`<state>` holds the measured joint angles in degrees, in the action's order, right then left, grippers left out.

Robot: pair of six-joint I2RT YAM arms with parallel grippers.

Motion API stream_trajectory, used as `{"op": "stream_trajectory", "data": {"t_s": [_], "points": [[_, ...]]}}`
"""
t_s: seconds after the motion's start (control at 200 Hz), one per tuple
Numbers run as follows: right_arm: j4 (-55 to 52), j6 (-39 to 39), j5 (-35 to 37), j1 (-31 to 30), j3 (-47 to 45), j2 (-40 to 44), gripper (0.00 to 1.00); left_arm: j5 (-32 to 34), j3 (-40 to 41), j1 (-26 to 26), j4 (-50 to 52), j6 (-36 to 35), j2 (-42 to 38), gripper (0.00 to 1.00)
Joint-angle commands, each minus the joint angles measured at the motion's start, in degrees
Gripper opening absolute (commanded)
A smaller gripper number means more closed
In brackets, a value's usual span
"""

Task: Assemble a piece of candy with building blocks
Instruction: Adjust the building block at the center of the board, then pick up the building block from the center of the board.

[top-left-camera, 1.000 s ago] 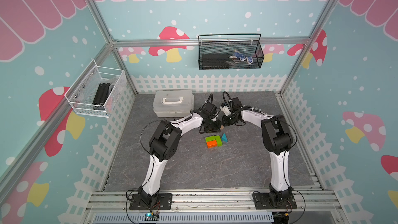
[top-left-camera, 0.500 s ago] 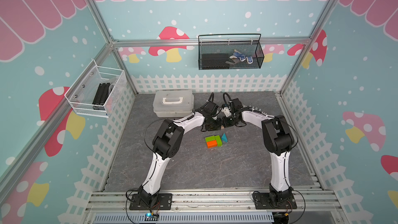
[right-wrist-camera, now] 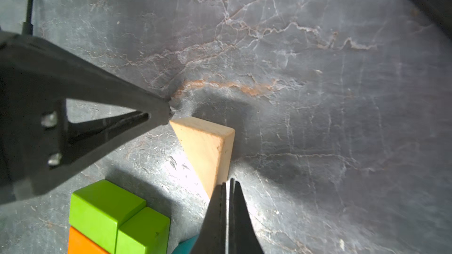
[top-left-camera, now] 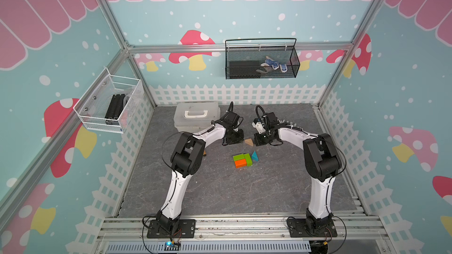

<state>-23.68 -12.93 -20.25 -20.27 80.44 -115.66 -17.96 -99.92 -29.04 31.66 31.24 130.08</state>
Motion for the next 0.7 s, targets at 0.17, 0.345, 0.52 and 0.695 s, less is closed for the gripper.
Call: {"op": "stream_trajectory", "data": {"t_s": [0.17,0.345,0.52,0.695], "points": [[0.9,-1.4,-2.0,-0.8,-0.8,0.4,0.05,-0.4,-0.3,-0.3,-1.0,0.0,1.1,0.06],[1.2,-2.3,-3.1,-2.1,0.3,-0.2,0.06,-1.7,-0.9,-0.3,-2.6,1.3,1.4,0.06],[1.5,-3.0,-2.9,-3.8,0.7,-1.4,0.06,-2.3,-1.7,-0.3,-2.6,1.7,1.4,0.06],[2.0,-3.4,-3.2,-3.9,0.0,0.4,0.06,-2.2,-0.4,0.6,-2.7,1.3,-0.7,0.15]]}}
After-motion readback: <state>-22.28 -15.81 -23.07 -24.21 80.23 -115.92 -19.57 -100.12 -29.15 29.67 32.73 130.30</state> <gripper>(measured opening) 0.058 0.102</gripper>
